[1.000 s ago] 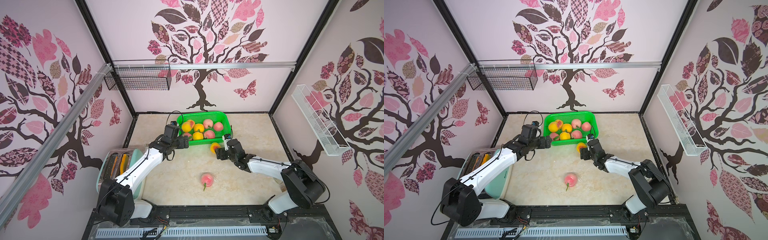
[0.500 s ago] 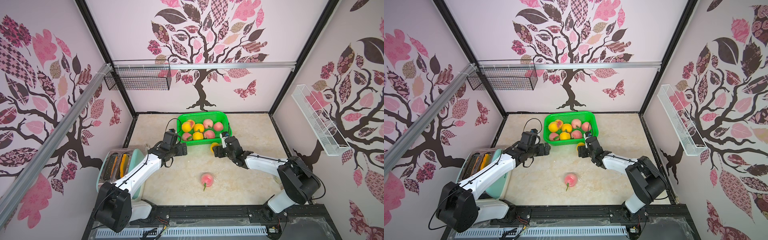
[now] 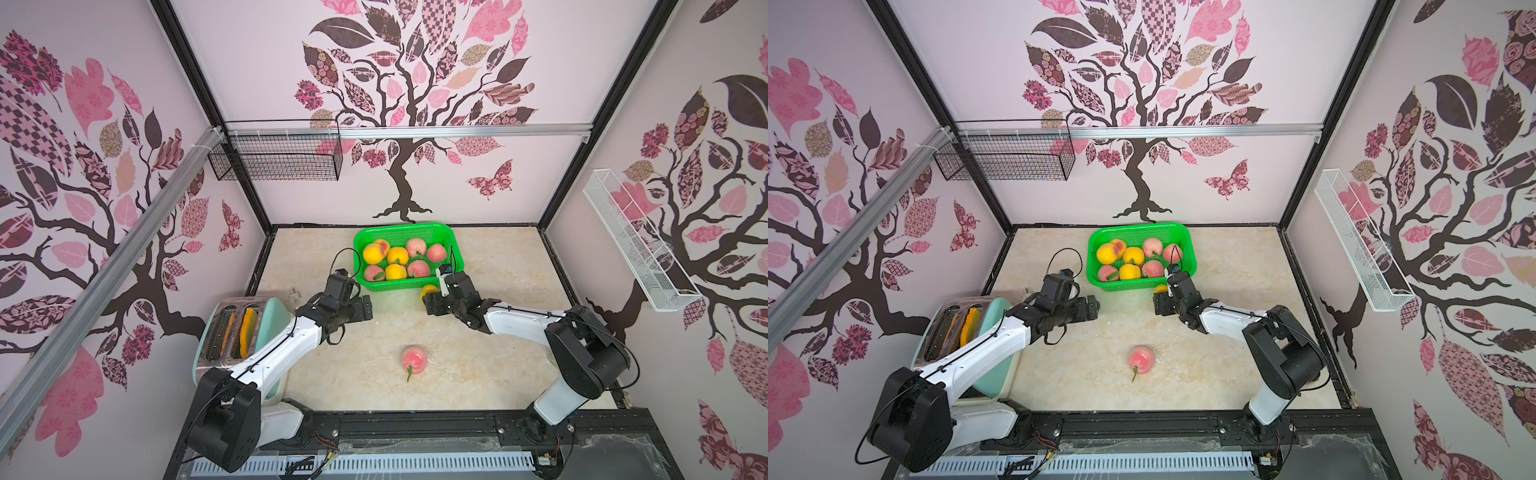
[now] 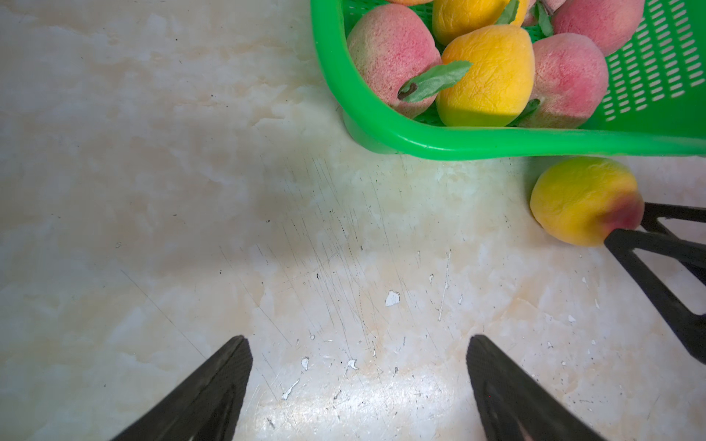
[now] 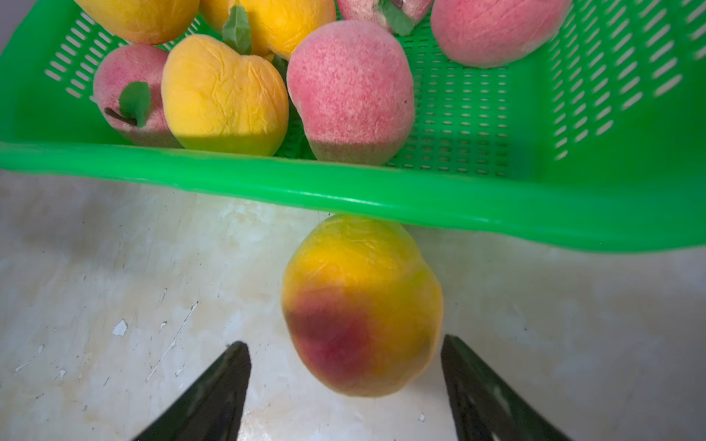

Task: Put the peaches into the basket
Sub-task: Place the peach in the basket, then pick up the peach from the center of the board.

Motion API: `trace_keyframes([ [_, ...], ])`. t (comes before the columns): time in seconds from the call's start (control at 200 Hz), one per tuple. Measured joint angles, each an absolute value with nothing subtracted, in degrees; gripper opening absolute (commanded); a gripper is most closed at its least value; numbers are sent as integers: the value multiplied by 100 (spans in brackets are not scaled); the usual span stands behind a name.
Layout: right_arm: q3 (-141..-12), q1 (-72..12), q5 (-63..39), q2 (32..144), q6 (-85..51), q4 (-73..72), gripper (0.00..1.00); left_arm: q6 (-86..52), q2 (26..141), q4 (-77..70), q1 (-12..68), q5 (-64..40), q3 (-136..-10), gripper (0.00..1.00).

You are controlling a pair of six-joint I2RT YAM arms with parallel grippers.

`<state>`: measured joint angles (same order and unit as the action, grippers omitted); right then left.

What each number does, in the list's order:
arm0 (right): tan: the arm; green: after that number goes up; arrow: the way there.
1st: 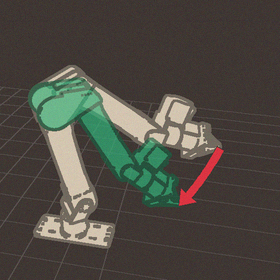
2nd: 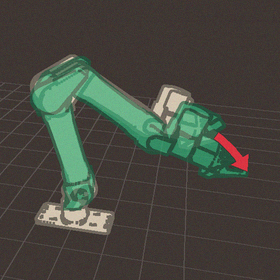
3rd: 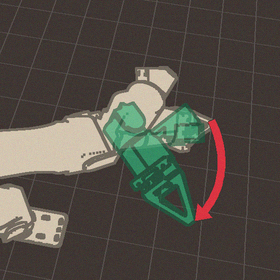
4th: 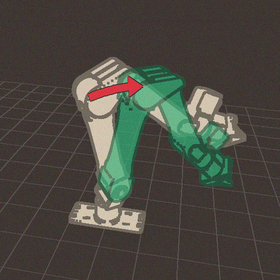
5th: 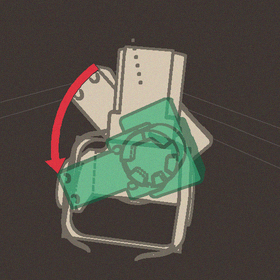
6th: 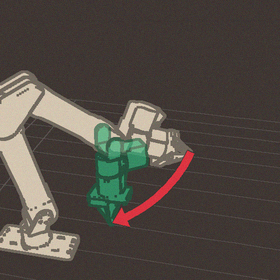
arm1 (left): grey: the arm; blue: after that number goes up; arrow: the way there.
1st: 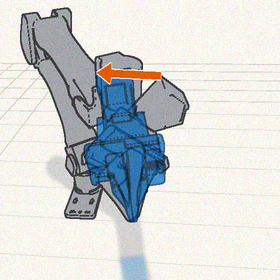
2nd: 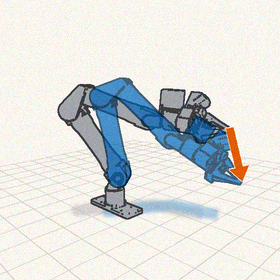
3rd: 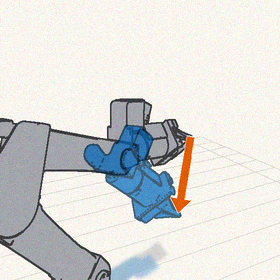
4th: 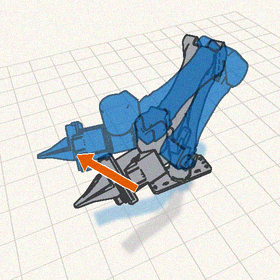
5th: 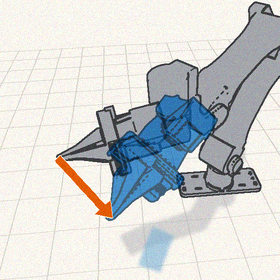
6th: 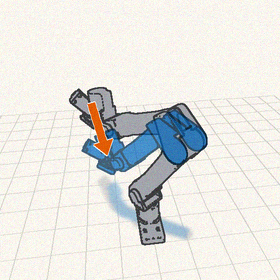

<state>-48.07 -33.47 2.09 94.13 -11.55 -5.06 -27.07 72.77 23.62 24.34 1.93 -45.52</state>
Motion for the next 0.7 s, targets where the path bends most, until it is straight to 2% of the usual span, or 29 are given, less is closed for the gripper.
trace_keyframes([
  [0.7,-5083,-3356,215,9769,-1131,-384,81,-2851,7019,2276,2397,250,-4292,92],
])
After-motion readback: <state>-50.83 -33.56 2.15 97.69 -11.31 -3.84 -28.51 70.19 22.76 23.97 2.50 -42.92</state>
